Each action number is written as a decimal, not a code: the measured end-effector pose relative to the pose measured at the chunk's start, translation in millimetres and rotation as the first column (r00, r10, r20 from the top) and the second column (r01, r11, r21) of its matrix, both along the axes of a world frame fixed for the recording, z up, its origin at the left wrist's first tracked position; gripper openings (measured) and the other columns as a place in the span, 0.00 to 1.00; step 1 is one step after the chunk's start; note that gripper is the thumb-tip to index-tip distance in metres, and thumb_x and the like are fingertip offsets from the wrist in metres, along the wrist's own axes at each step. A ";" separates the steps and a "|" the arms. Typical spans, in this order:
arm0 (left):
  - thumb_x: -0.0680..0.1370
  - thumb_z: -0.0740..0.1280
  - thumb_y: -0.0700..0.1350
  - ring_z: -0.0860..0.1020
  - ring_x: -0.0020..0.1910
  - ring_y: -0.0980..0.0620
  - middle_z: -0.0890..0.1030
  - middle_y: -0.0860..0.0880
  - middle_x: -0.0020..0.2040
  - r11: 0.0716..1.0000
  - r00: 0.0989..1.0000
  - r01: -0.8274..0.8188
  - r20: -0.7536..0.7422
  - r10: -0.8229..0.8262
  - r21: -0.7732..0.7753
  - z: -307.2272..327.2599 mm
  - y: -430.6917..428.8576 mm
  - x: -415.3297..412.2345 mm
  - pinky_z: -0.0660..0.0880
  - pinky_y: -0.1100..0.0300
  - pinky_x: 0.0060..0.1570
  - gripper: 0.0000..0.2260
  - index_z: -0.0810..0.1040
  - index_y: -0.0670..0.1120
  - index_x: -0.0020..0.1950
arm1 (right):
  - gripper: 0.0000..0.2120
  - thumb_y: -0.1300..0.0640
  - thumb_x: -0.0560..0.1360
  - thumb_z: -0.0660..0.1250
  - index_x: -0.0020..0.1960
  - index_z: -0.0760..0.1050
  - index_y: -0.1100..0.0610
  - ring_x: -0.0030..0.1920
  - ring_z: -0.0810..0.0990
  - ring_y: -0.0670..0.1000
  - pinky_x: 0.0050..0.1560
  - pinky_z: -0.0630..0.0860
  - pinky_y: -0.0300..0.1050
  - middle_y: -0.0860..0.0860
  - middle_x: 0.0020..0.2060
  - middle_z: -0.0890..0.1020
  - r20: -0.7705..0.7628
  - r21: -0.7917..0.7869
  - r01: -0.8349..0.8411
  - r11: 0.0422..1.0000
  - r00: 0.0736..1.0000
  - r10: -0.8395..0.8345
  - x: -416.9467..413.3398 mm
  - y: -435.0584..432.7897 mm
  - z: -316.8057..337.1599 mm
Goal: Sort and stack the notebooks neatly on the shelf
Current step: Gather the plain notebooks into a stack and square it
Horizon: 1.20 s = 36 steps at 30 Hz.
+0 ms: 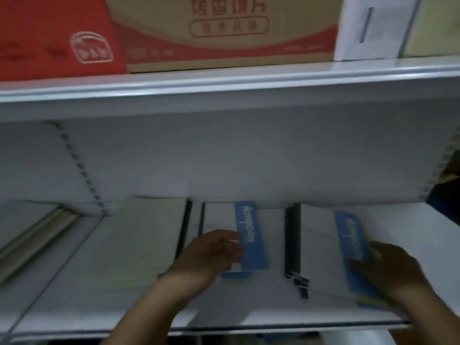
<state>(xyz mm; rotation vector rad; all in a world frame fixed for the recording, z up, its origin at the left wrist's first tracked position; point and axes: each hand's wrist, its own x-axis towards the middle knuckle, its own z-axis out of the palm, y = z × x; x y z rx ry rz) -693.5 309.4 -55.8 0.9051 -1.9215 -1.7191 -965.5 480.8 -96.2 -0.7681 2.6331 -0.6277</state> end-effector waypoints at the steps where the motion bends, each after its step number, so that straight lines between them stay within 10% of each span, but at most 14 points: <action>1: 0.71 0.67 0.31 0.81 0.39 0.56 0.83 0.52 0.39 0.999 0.999 -0.028 0.028 0.029 -0.035 1.4 -5.3 12.3 0.76 0.65 0.42 0.14 0.78 0.50 0.47 | 0.26 0.28 0.60 0.66 0.45 0.78 0.48 0.48 0.80 0.60 0.46 0.77 0.46 0.60 0.47 0.83 -0.039 0.004 0.044 0.999 0.998 -0.043 6.1 -13.6 -6.7; 3: 0.73 0.66 0.33 0.80 0.41 0.55 0.82 0.51 0.40 0.993 0.994 -0.089 0.056 0.093 -0.082 4.1 -16.4 36.0 0.74 0.68 0.41 0.13 0.78 0.52 0.45 | 0.16 0.31 0.67 0.62 0.40 0.82 0.40 0.51 0.81 0.61 0.47 0.78 0.34 0.63 0.49 0.84 0.000 -0.156 -0.010 0.988 1.000 0.010 26.4 -26.6 -24.8; 6: 0.65 0.68 0.44 0.80 0.46 0.51 0.83 0.53 0.41 0.984 0.984 -0.154 0.073 0.161 -0.094 7.1 -33.7 72.3 0.74 0.61 0.45 0.09 0.79 0.56 0.42 | 0.09 0.63 0.72 0.69 0.52 0.79 0.55 0.60 0.75 0.62 0.64 0.70 0.54 0.63 0.52 0.80 -0.116 -0.406 -0.175 0.897 0.983 0.139 110.2 -74.8 9.1; 11: 0.66 0.67 0.45 0.80 0.41 0.58 0.84 0.58 0.35 0.975 0.978 -0.204 0.025 0.207 -0.088 6.8 -74.5 149.2 0.74 0.62 0.45 0.08 0.80 0.56 0.41 | 0.17 0.41 0.61 0.68 0.45 0.70 0.22 0.63 0.70 0.43 0.61 0.58 0.22 0.28 0.56 0.74 -0.195 -0.556 -0.521 0.648 0.839 0.508 254.2 -147.1 26.7; 14: 0.70 0.69 0.43 0.80 0.40 0.63 0.84 0.57 0.40 0.936 0.962 -0.267 0.002 0.275 -0.231 5.9 -119.1 219.7 0.75 0.68 0.45 0.09 0.79 0.59 0.41 | 0.16 0.36 0.64 0.63 0.50 0.68 0.21 0.61 0.71 0.35 0.58 0.57 0.15 0.19 0.59 0.67 -0.253 -0.593 -0.663 0.457 0.692 0.677 339.5 -191.5 19.9; 19: 0.73 0.70 0.42 0.78 0.57 0.48 0.80 0.49 0.53 0.641 0.711 -0.593 0.055 0.701 -0.487 17.5 -246.3 380.3 0.72 0.66 0.50 0.10 0.80 0.49 0.53 | 0.24 0.49 0.65 0.74 0.56 0.71 0.31 0.61 0.75 0.37 0.46 0.71 0.22 0.32 0.58 0.77 0.355 -0.665 -0.408 0.625 0.564 0.746 465.8 -285.5 -9.7; 21: 0.75 0.68 0.46 0.77 0.58 0.44 0.78 0.43 0.61 0.688 0.652 -0.592 0.254 0.715 -0.419 9.7 -291.6 424.4 0.74 0.56 0.56 0.15 0.77 0.45 0.61 | 0.22 0.56 0.72 0.69 0.63 0.69 0.42 0.63 0.73 0.44 0.46 0.70 0.24 0.43 0.64 0.74 0.457 -0.621 -0.357 0.698 0.559 0.692 491.8 -326.8 -13.9; 25: 0.74 0.65 0.57 0.83 0.38 0.50 0.84 0.48 0.45 0.908 0.772 -0.391 0.485 0.412 -0.150 -5.9 -327.6 444.7 0.78 0.60 0.32 0.15 0.81 0.47 0.50 | 0.25 0.55 0.75 0.66 0.70 0.64 0.51 0.67 0.70 0.51 0.64 0.70 0.43 0.51 0.71 0.68 0.583 -0.650 -0.136 0.748 0.543 0.605 508.4 -368.3 -11.8; 31: 0.72 0.69 0.53 0.84 0.34 0.50 0.86 0.51 0.32 0.940 0.872 -0.341 0.362 0.329 -0.034 -10.4 -341.6 434.6 0.79 0.59 0.33 0.08 0.80 0.49 0.41 | 0.25 0.55 0.75 0.66 0.70 0.66 0.55 0.48 0.79 0.44 0.43 0.77 0.32 0.49 0.62 0.77 0.700 -0.600 -0.016 0.800 0.473 0.535 526.8 -389.0 -1.6; 36: 0.68 0.74 0.52 0.84 0.45 0.41 0.86 0.39 0.44 0.898 0.900 -0.378 0.317 0.299 0.225 8.8 -361.8 443.0 0.80 0.48 0.47 0.20 0.81 0.37 0.51 | 0.35 0.44 0.65 0.73 0.69 0.67 0.47 0.59 0.78 0.50 0.63 0.74 0.48 0.47 0.63 0.77 0.690 -0.640 -0.038 0.767 0.411 0.596 543.8 -396.8 -2.7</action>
